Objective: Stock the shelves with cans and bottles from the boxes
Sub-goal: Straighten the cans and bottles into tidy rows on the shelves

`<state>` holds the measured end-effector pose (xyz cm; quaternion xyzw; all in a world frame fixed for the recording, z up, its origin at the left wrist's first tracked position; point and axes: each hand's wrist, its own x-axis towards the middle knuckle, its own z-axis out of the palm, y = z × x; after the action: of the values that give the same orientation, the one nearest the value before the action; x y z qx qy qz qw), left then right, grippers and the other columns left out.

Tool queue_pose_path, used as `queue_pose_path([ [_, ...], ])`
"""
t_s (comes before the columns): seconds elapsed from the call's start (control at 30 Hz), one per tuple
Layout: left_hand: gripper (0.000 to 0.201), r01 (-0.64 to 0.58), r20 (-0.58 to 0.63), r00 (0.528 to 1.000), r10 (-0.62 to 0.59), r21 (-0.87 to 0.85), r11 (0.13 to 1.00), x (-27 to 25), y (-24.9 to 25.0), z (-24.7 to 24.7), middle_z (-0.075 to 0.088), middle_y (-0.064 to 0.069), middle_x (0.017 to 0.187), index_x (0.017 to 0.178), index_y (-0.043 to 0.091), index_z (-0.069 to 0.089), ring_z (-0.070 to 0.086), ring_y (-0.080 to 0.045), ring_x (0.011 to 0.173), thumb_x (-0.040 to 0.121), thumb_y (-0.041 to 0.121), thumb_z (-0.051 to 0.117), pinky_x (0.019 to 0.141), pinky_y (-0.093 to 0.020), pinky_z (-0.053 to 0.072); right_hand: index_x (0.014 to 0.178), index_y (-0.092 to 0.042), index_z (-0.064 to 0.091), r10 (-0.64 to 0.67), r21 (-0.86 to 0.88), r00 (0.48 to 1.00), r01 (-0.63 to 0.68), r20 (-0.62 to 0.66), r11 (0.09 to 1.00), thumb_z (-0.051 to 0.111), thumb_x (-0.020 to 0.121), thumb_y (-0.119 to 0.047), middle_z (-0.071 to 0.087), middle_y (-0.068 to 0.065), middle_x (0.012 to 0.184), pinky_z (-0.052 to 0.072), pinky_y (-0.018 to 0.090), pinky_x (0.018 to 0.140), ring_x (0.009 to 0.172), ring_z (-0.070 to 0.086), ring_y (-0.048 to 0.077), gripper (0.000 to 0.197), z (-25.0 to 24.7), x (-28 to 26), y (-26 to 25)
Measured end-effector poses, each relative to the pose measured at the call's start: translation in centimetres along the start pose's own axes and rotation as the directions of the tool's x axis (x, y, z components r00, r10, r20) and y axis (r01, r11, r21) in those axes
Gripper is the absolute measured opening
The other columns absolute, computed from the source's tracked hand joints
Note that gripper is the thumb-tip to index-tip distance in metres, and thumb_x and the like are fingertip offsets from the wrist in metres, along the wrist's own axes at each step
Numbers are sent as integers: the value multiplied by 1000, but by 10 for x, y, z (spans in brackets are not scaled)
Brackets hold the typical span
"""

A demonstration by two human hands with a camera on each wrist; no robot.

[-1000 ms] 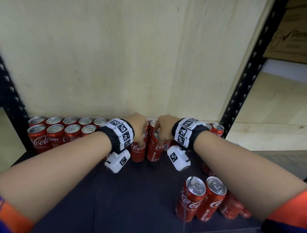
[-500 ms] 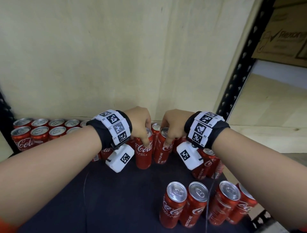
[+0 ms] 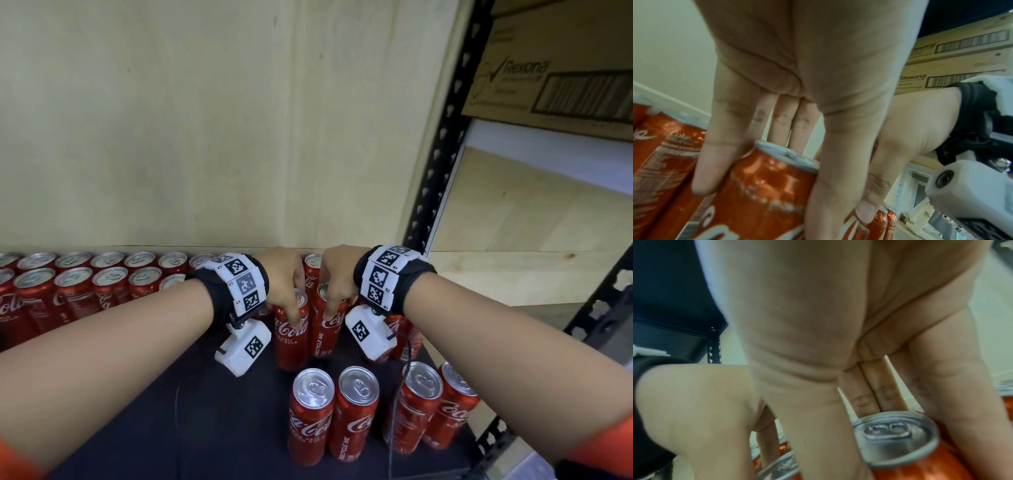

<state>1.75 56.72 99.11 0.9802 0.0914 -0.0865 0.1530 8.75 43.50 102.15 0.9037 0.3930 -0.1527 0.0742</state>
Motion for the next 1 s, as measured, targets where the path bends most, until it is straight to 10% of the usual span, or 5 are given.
queue_pose_path([
  [0.6,58,-59,-45,997,59,-2,998,13,20,33,74,6,93,102,17,77,70,-11,85,52,39,98,80,-34,61,75,-19,64,-42,-71,999,43,16,997,90,67,-47,65,-4,73,48,26,57,65,59,13,39,29,14,29],
  [1.0,60,-54,-66,996,53,-17,998,17,15,37,72,11,98,102,21,75,67,-7,87,52,43,98,83,-32,59,105,-12,76,-126,2,992,126,-29,992,91,61,-51,77,5,96,60,36,78,89,72,23,61,35,21,41],
])
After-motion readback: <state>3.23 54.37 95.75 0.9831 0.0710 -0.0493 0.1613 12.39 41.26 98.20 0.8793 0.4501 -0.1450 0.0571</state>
